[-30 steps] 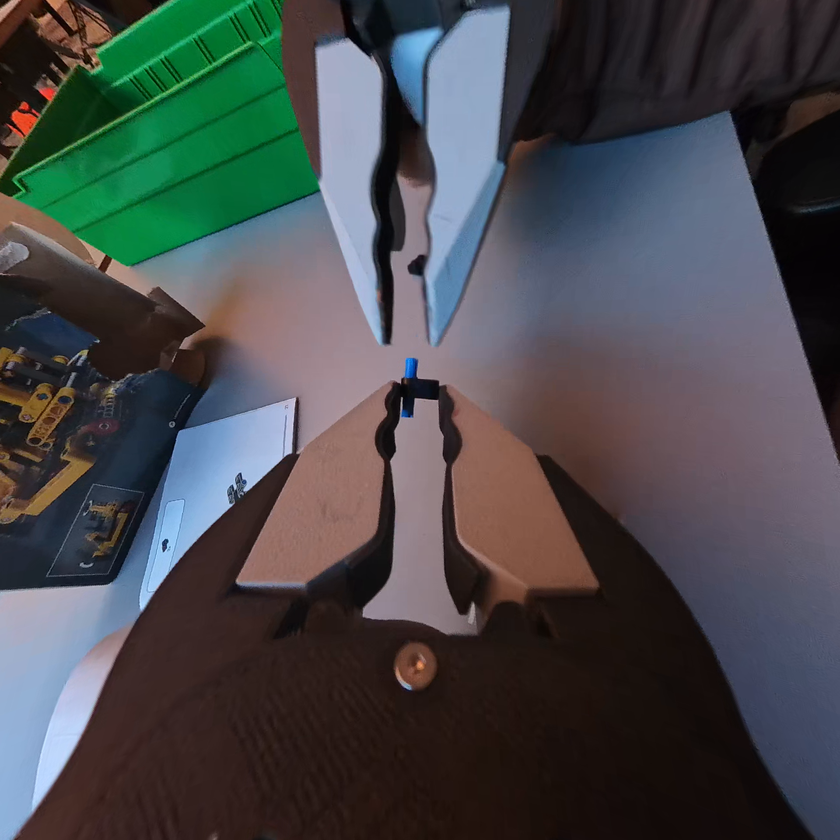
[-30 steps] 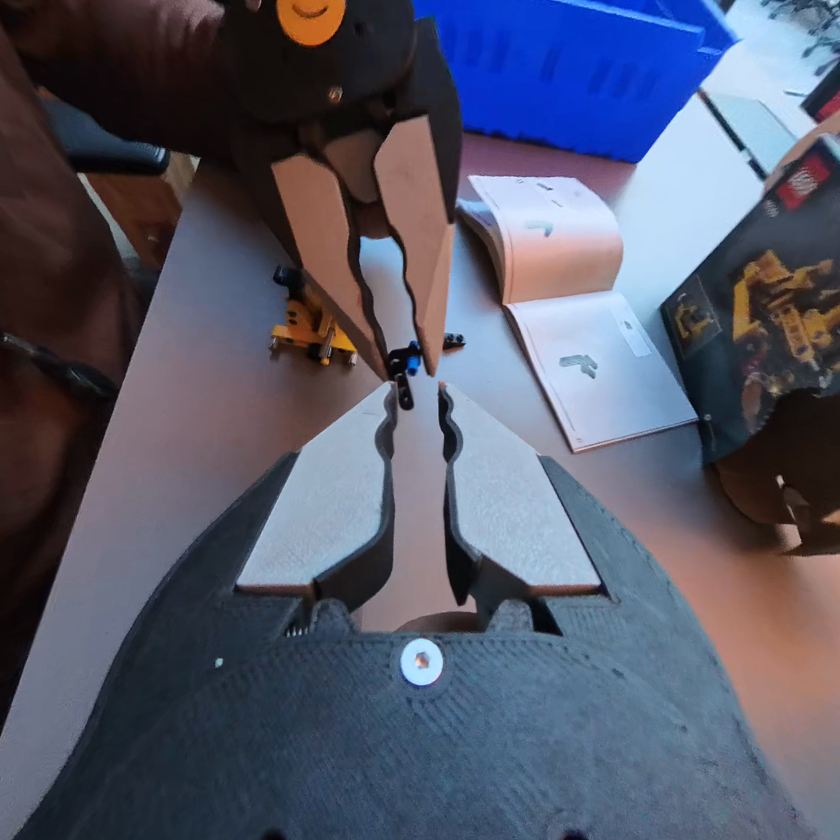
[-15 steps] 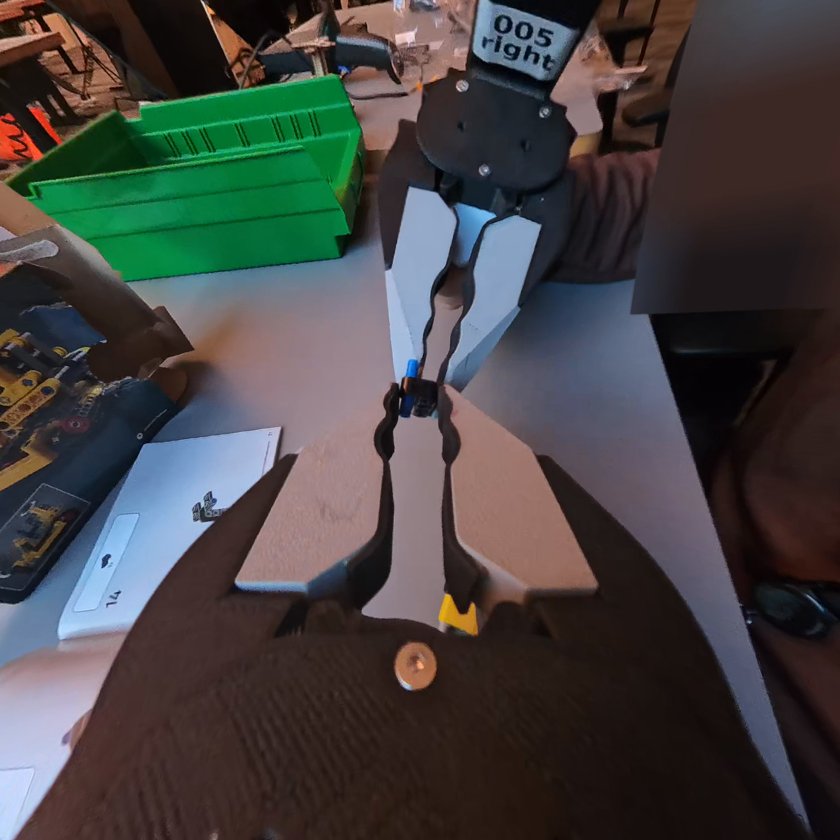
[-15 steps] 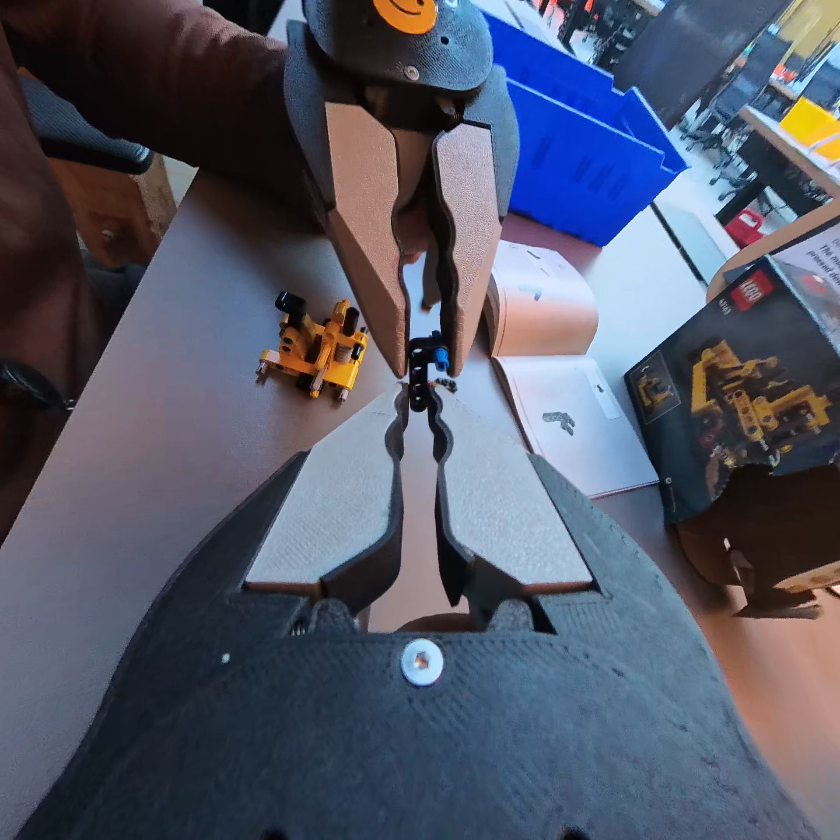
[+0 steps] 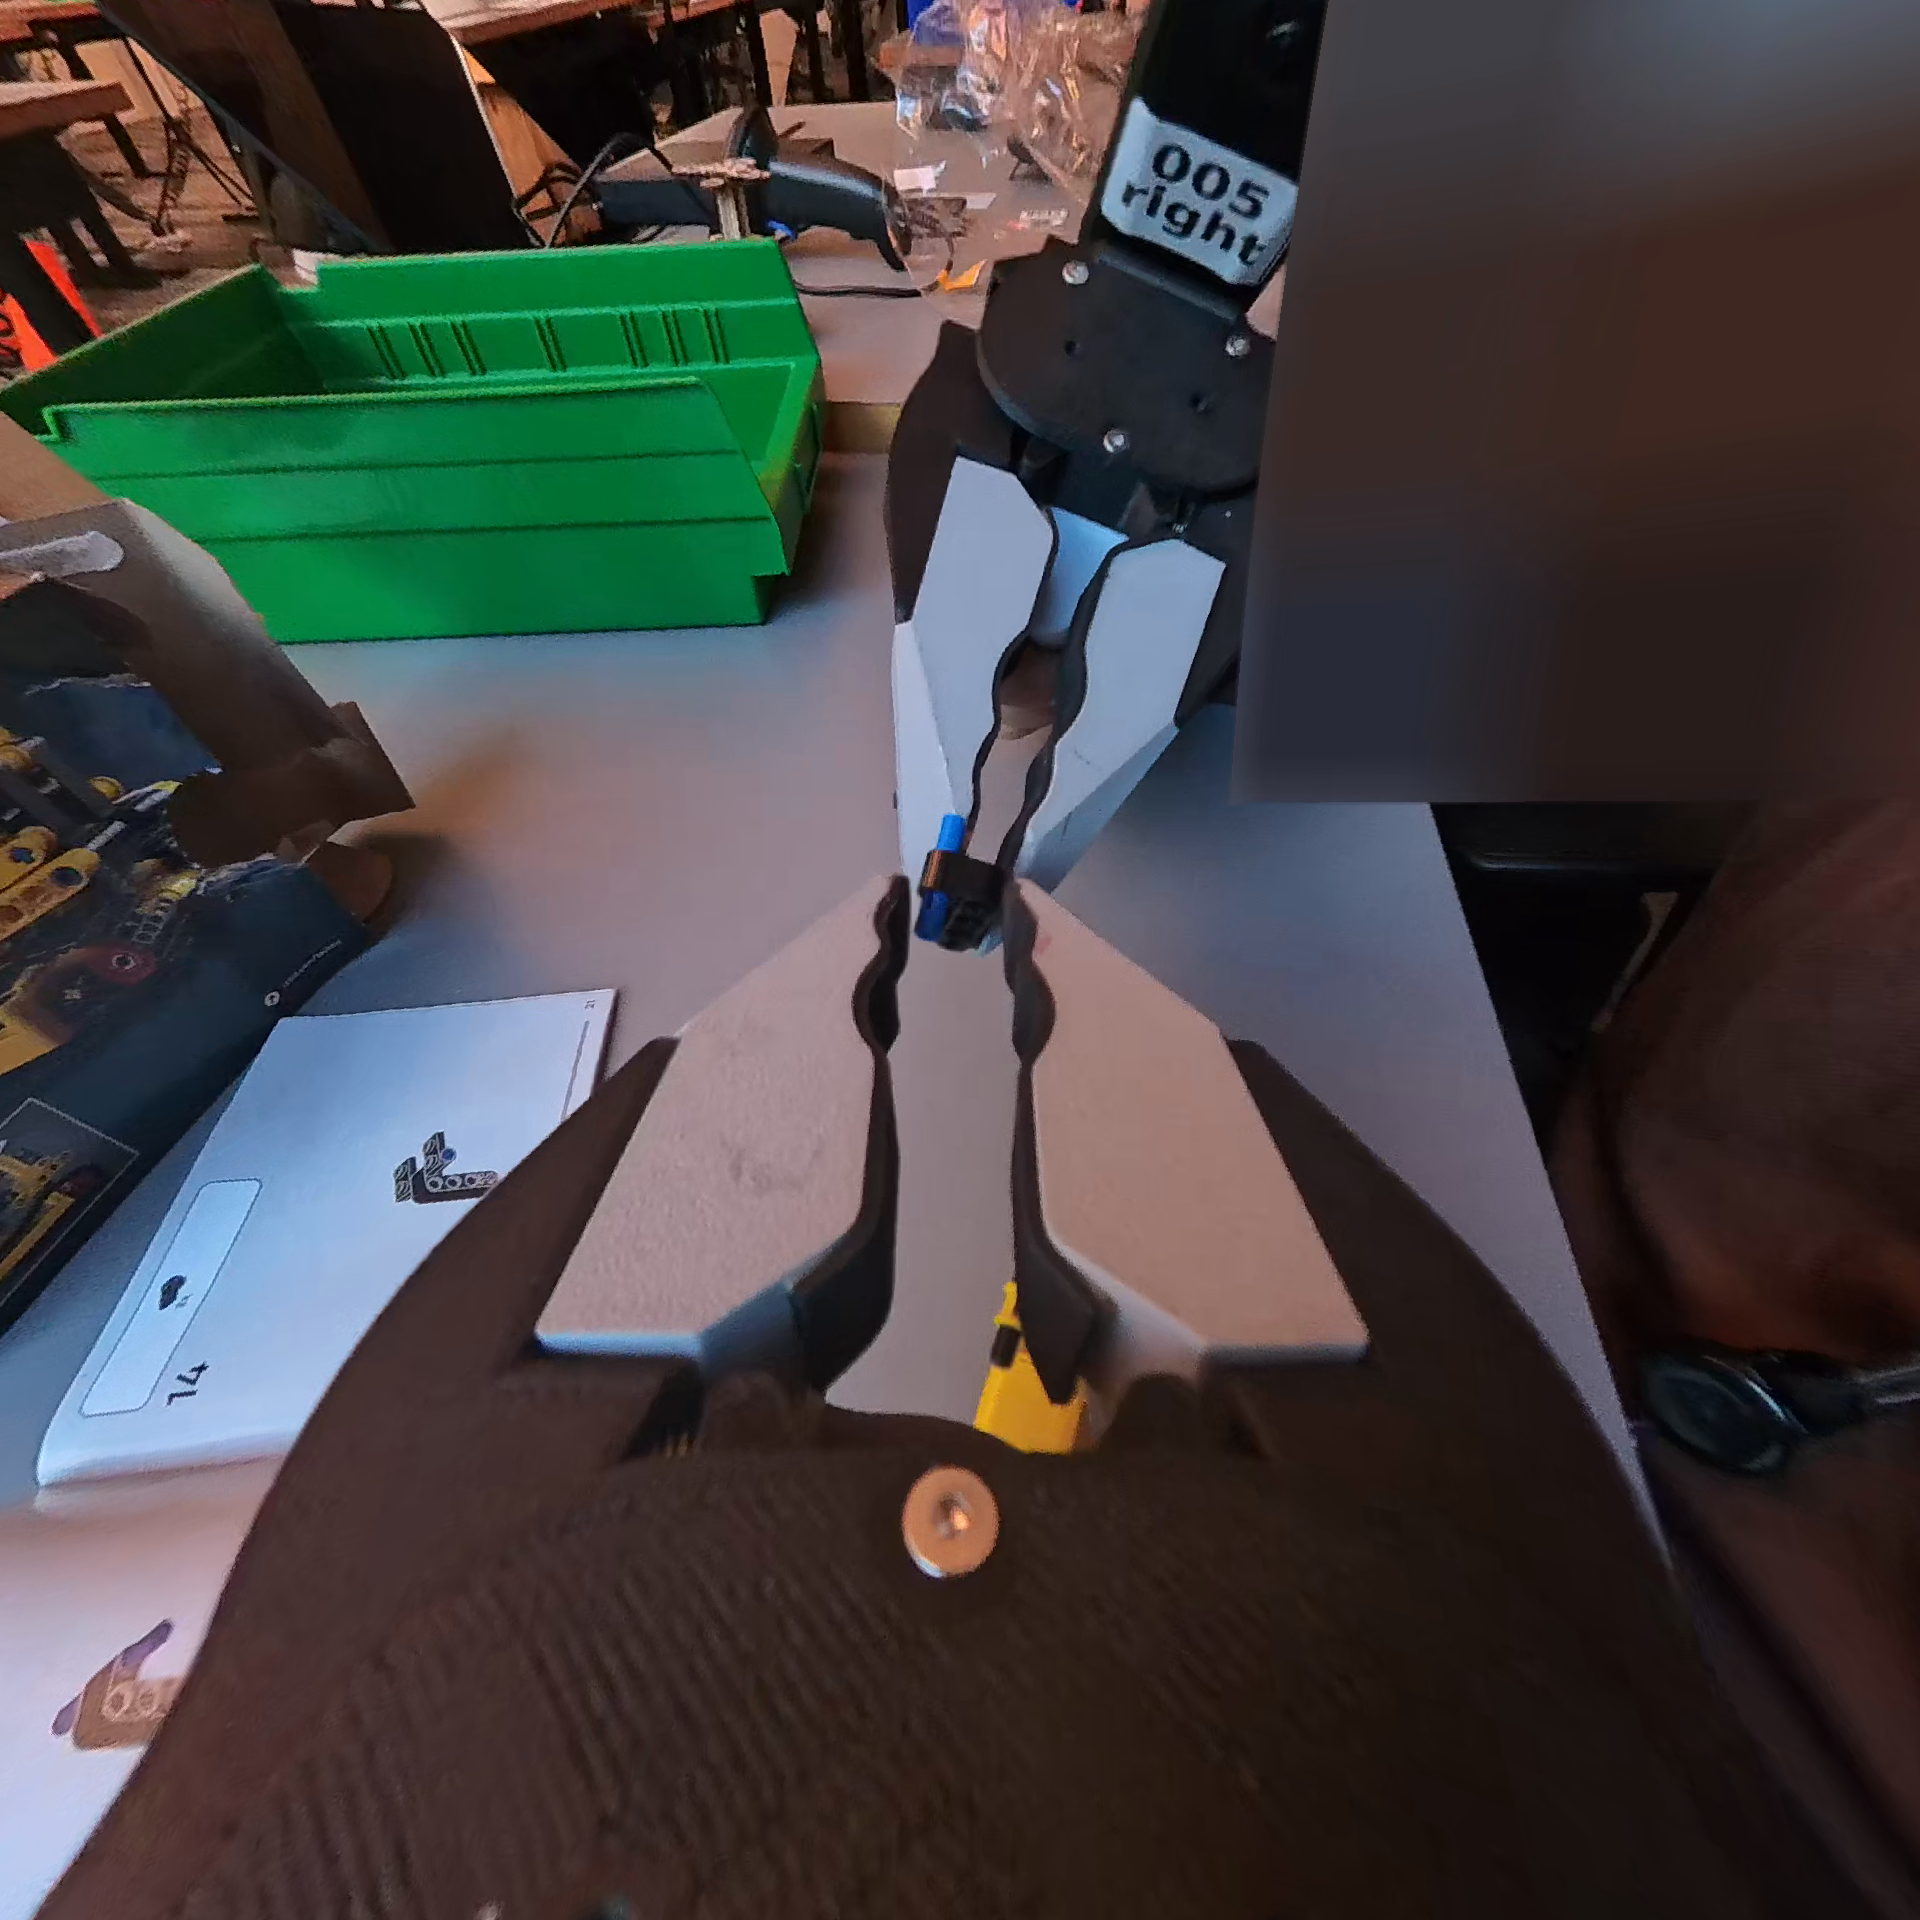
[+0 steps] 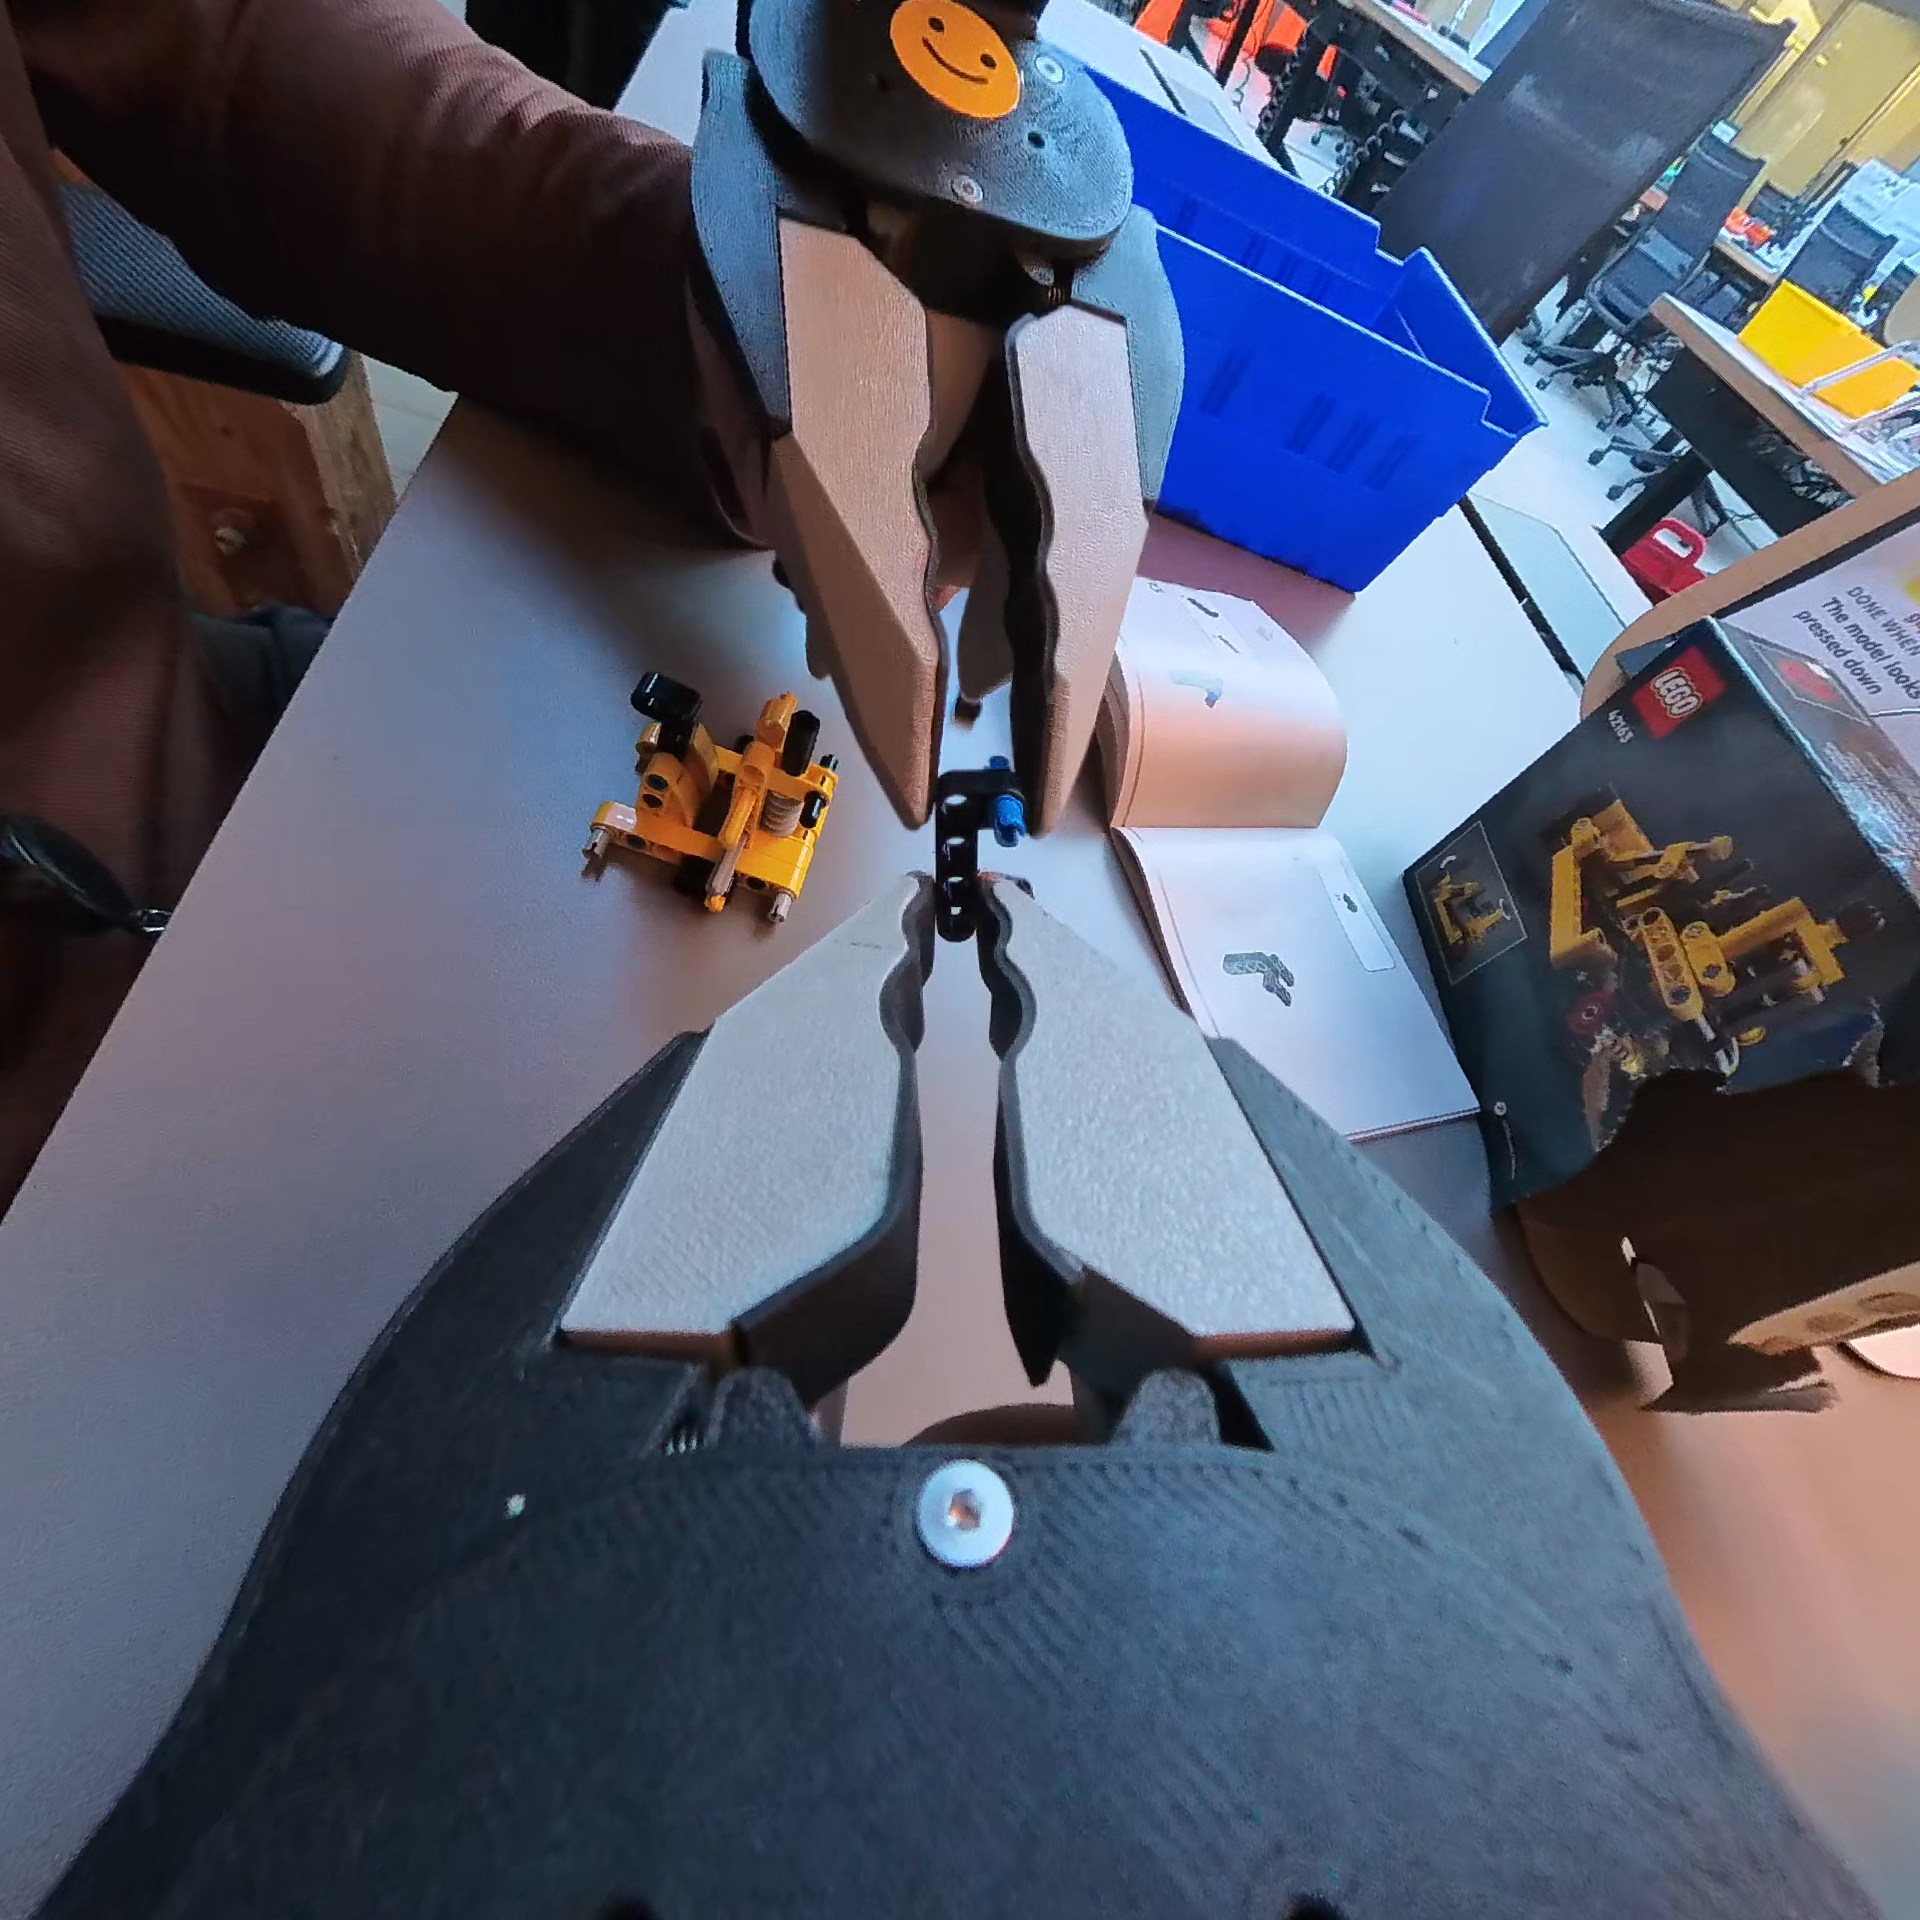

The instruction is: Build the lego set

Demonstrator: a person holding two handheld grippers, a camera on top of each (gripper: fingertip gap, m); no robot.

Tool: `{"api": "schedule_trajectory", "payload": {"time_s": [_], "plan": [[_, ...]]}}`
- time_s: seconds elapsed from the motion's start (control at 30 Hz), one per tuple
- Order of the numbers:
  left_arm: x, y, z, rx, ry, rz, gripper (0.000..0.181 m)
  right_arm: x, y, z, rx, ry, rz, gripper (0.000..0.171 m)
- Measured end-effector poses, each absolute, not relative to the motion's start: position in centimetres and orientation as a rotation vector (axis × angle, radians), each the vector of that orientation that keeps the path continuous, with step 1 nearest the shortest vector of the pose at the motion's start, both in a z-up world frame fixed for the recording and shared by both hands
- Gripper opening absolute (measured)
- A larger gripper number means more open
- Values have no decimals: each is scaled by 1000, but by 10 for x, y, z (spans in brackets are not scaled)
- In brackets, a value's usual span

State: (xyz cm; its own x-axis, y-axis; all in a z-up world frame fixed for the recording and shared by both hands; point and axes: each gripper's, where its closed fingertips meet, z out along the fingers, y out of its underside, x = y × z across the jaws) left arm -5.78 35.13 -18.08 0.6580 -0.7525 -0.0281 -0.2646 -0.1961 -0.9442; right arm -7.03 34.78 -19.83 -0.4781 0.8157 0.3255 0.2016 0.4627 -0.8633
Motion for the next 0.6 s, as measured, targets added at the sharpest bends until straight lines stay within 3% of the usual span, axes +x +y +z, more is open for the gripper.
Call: {"api": "schedule_trajectory", "payload": {"time_s": [0.33,0.37,0.47,0.6], "plan": [[-57,352,-184,-1757,863,-481,13,-71,354,-206,-957,-1963,1020,10],[-58,353,-186,-1766,872,-455,13,-69,365,-208,-997,-1959,959,18],[-63,357,-194,-1794,887,-368,13,-49,412,-207,-1178,-1843,820,18],[-68,362,-202,-1847,868,-339,13,7,461,-210,-1451,-1651,833,7]]}}
